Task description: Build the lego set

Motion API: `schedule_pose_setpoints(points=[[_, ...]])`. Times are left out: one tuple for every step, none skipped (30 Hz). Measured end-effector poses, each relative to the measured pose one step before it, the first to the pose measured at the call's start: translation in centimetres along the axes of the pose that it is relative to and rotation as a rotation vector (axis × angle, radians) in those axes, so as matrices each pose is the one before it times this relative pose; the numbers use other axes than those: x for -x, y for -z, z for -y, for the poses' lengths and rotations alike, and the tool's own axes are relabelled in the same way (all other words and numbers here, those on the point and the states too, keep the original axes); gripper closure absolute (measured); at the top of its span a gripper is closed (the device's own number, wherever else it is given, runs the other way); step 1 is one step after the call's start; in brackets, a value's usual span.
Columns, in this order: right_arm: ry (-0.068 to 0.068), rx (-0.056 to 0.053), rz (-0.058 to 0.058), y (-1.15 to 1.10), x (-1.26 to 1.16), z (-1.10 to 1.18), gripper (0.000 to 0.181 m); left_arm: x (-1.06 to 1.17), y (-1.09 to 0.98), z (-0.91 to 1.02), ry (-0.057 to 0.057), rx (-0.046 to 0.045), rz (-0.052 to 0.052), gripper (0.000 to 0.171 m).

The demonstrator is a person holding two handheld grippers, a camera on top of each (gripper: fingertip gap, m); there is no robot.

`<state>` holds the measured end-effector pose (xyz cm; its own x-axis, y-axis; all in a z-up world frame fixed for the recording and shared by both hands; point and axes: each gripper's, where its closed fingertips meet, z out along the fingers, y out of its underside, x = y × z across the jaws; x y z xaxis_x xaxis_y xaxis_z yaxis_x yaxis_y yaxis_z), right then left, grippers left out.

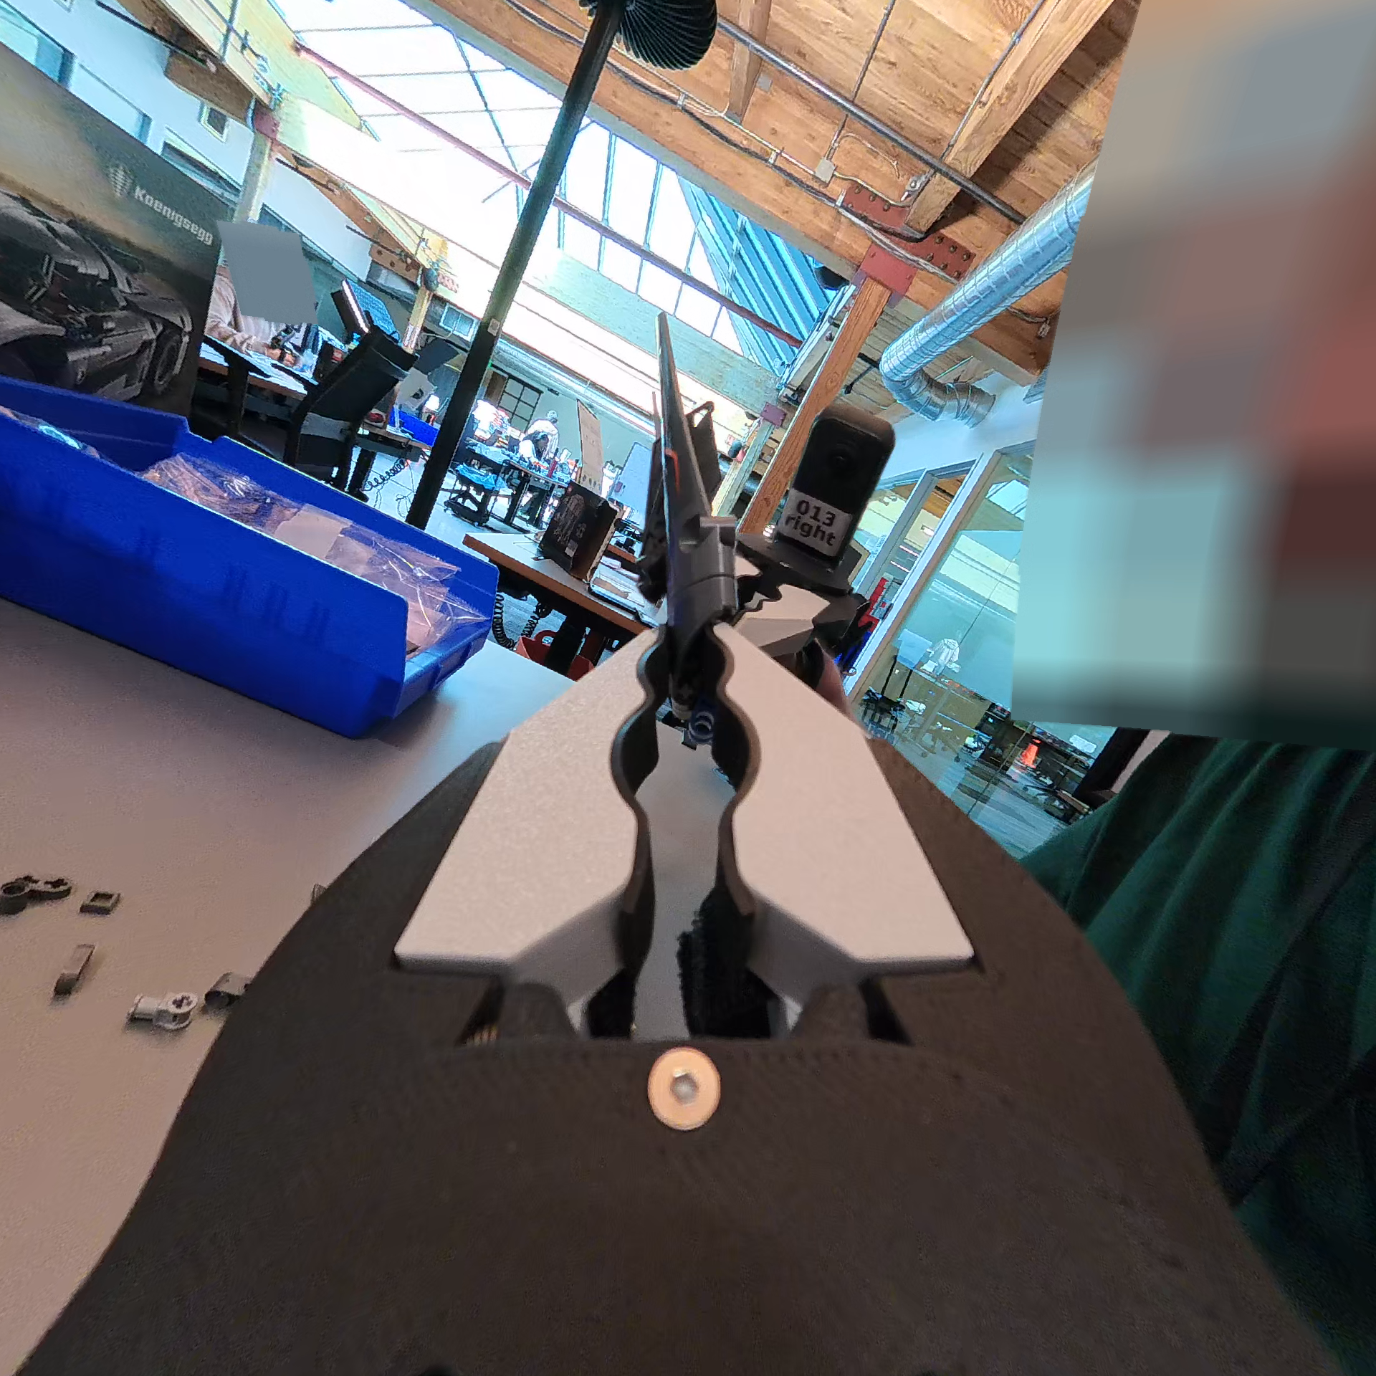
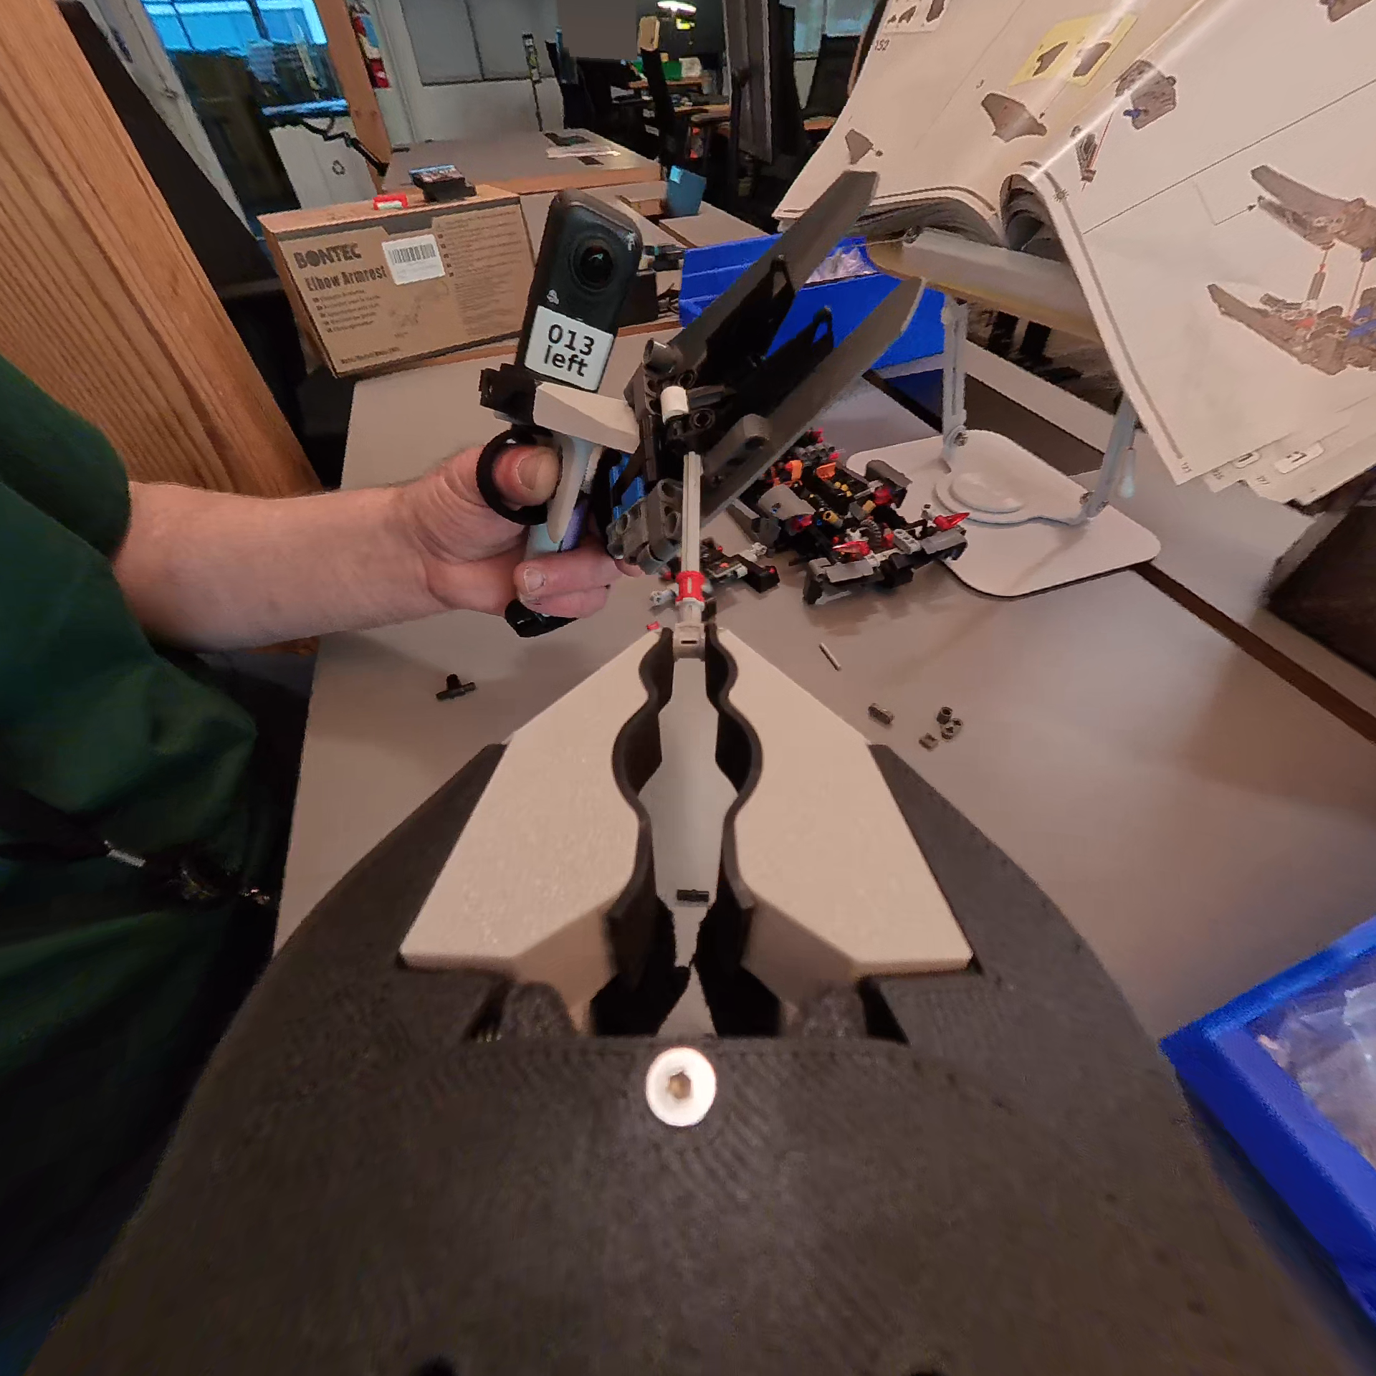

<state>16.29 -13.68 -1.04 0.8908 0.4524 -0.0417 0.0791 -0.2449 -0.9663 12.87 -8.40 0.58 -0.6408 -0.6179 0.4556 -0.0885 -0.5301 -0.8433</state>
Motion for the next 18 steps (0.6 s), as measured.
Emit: schedule_pose_setpoints(points=[[-0.0219, -0.0016, 0.0209, -0.014, 0.077, -0.027, 0.175, 0.01, 0.011, -0.01, 0.0002, -0.00009, -0.0003, 0.166], [-0.027, -0.0056, 0.0225, 0.009, 0.043, 0.014, 0.175, 0.01, -0.002, -0.01, -0.0005, 0.00075, -0.0001, 0.166], [-0.0312, -0.0064, 0.0291, 0.003, 0.089, 0.01, 0.175, -0.002, 0.021, 0.003, -0.0015, 0.00005, -0.0004, 0.166], [-0.0321, -0.0001, 0.0264, -0.013, 0.036, -0.071, 0.175, -0.023, 0.01, -0.002, -0.0016, 0.00088, -0.0005, 0.166], [-0.0245, 0.0014, 0.0196, -0.025, -0.019, -0.108, 0.175, 0.011, -0.005, -0.034, -0.0039, 0.00267, 0.002, 0.166], [-0.0243, 0.0051, 0.02, -0.043, -0.005, -0.139, 0.175, 0.017, 0.01, -0.049, -0.0045, 0.0037, 0.0026, 0.166], [-0.0241, 0.0059, 0.0203, -0.063, 0.011, -0.102, 0.175, -0.001, 0.002, -0.034, -0.0031, 0.00247, 0.0008, 0.166], [-0.015, -0.0022, 0.0156, -0.045, 0.027, 0.026, 0.175, -0.012, 0.007, 0.001, -0.0011, -0.00014, -0.001, 0.166], [-0.0117, 0.0014, 0.0147, -0.051, 0.055, 0.002, 0.175, -0.009, 0.036, 0.035, 0.0007, -0.00204, -0.0023, 0.166], [-0.0091, 0.0045, 0.0099, -0.051, 0.017, -0.016, 0.175, 0.013, 0.039, 0.014, 0.0, -0.00043, -0.0015, 0.166], [-0.004, 0.0022, 0.0054, -0.05, -0.004, 0.031, 0.175, 0.013, 0.043, 0.022, -0.0015, -0.00087, -0.0005, 0.166], [-0.0079, 0.0002, 0.0105, -0.032, 0.043, 0.069, 0.175, 0.017, 0.046, 0.032, -0.0003, -0.0014, -0.0013, 0.167], [-0.0106, -0.0003, 0.0123, -0.021, 0.044, 0.069, 0.175, -0.012, 0.046, 0.052, 0.0008, -0.00184, -0.003, 0.166], [-0.0052, -0.0039, 0.0134, -0.004, 0.094, 0.118, 0.175, -0.029, 0.034, 0.045, -0.0009, -0.0013, -0.0026, 0.166], [-0.0043, -0.0027, 0.0129, -0.006, 0.069, 0.087, 0.175, -0.038, 0.032, 0.068, -0.0009, -0.00199, -0.0033, 0.166], [-0.007, -0.0013, 0.0121, -0.009, 0.065, 0.075, 0.175, 0.03, 0.046, 0.041, 0.0, -0.00022, 0.0007, 0.166], [-0.0079, 0.0036, 0.008, -0.03, -0.001, -0.018, 0.175, 0.047, 0.043, 0.015, -0.0014, 0.00133, 0.0012, 0.166], [-0.0068, 0.0025, 0.0045, -0.028, -0.048, 0.004, 0.175, 0.02, 0.047, 0.001, -0.0012, 0.00071, -0.0004, 0.166]])
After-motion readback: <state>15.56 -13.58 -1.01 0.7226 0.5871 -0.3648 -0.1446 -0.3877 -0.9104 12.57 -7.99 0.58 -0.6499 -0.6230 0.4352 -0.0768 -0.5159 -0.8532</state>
